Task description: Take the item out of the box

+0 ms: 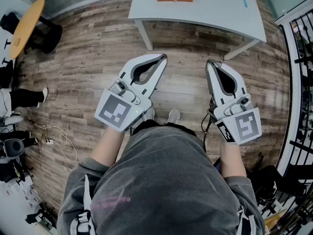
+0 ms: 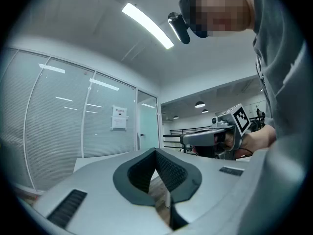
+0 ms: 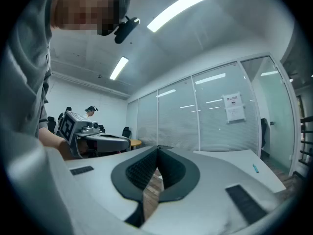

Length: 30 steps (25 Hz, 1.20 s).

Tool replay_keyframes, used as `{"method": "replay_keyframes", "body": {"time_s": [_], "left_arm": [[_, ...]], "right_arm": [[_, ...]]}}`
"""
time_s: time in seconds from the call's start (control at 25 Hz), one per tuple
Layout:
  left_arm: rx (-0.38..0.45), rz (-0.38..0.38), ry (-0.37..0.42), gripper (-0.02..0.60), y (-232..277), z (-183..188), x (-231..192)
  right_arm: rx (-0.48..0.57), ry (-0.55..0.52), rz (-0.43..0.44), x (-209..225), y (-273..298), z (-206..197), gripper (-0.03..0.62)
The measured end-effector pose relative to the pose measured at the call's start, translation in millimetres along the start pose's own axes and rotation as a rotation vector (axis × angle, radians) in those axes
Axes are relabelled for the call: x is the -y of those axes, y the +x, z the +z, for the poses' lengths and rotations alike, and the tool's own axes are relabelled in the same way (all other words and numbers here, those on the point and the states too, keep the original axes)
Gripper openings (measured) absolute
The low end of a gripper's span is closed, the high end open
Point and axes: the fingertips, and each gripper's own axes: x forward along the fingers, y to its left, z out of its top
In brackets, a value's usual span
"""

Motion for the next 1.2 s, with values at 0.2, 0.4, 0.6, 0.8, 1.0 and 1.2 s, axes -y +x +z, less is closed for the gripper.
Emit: {"method": "replay_keyframes", "body": {"time_s": [0.2,0.4,0.6,0.8,1.0,1.2], "left_arm": [[-0.003,-0.002,0.001,0.002,8,1,5],[-0.015,0.011,0.006,0.002,15,-5,5],[-0.019,0.027,0.008,0.002,22,-11,8],[-0.026,0.052,0.003,0.002,25,-18,0],[-0.022,0.058,0.004,0.002,37,-17,-18],[-0.017,0.059,-0.009,0.002,55,-24,-48]], "right_arm": [[0.000,0.018,0.009,7,-2,0,-0.003],[-0.026,0.012,0.014,13,1,-6,-0.002],[-0.023,0.020,0.016,23,-3,-11,-0.002],[-0.022,0.014,0.020,32,0,-13,-0.002],[-0.026,0.005,0.030,43,16,-12,-0.002],[-0.039,-0.003,0.037,58,45,-15,-0.002]]}}
